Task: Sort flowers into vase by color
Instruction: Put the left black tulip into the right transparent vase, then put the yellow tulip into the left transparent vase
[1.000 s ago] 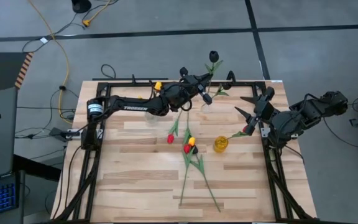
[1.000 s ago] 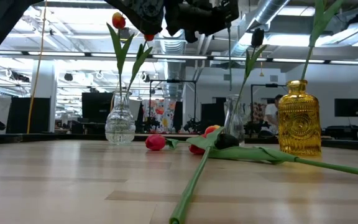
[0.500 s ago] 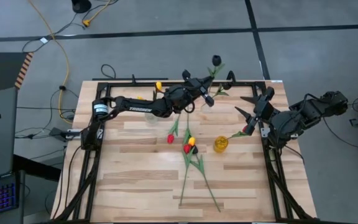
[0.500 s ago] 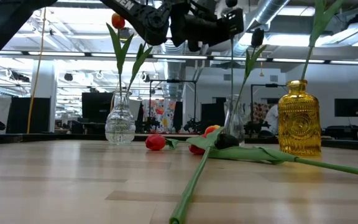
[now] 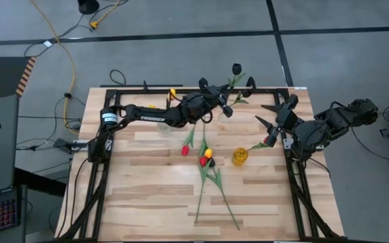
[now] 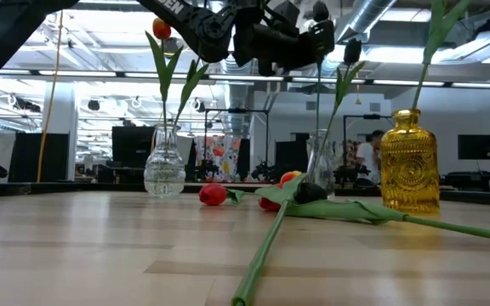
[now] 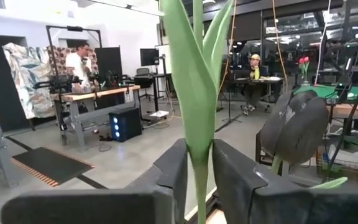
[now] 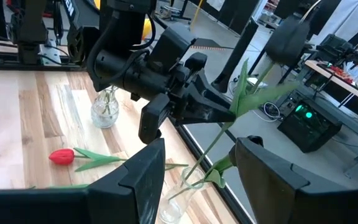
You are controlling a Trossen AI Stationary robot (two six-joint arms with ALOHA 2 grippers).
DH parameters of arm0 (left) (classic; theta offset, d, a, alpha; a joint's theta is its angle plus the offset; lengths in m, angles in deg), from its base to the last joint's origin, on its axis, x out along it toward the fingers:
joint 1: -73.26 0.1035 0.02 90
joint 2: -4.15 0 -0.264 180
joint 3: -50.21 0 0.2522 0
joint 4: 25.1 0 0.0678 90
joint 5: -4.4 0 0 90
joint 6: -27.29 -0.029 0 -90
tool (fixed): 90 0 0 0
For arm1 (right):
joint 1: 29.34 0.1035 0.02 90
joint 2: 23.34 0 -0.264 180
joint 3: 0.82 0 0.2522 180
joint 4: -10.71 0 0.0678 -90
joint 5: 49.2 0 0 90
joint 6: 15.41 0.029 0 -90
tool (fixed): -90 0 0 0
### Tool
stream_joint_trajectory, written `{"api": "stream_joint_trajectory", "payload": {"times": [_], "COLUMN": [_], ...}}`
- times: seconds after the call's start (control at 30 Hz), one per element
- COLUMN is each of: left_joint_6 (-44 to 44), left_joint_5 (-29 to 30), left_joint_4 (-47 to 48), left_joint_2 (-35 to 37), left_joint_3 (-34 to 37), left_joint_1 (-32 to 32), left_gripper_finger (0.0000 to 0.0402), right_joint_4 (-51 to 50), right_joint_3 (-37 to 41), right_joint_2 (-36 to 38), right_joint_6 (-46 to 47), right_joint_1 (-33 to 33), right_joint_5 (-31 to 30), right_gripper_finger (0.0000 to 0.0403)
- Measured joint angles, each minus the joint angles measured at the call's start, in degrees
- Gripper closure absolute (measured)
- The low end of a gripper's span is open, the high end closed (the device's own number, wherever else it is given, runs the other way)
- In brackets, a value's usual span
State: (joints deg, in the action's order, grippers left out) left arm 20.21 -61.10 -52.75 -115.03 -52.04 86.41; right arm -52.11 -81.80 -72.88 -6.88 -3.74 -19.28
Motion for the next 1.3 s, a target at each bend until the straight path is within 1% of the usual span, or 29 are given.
{"api": "stream_joint_trajectory", "payload": {"times": [0.23, 0.4, 0.67, 0.97, 1.1, 1.3], "left_joint_6": [2.3, 2.3, 1.4, -5.3, -6.9, -6.4], "left_joint_5": [-0.1, -0.1, -0.2, -0.6, -0.7, -0.6], "left_joint_4": [2.9, 3.6, 3.9, 8.2, 14.5, 26.9], "left_joint_2": [0.0, 0.0, 1.2, 6.1, 9.4, 13.9], "left_joint_3": [0.0, 0.0, 0.0, 0.0, 0.0, 0.0], "left_joint_1": [-0.2, -0.7, -1.9, -5.9, -8.0, -10.8], "left_gripper_finger": [0.0287, 0.0265, 0.026, 0.026, 0.026, 0.026], "right_joint_4": [0.3, 0.3, 0.3, 0.3, 0.3, 0.3], "right_joint_3": [0.0, 0.0, 0.0, 0.0, 0.0, 0.0], "right_joint_2": [0.0, 0.0, 0.0, 0.0, 0.0, 0.0], "right_joint_6": [0.0, 0.0, 0.1, 0.1, 0.1, 0.0], "right_joint_1": [0.0, 0.0, 0.0, 0.0, 0.0, 0.0], "right_joint_5": [0.0, 0.0, 0.0, 0.0, 0.0, 0.0], "right_gripper_finger": [0.0181, 0.0181, 0.0181, 0.0181, 0.0181, 0.0181]}}
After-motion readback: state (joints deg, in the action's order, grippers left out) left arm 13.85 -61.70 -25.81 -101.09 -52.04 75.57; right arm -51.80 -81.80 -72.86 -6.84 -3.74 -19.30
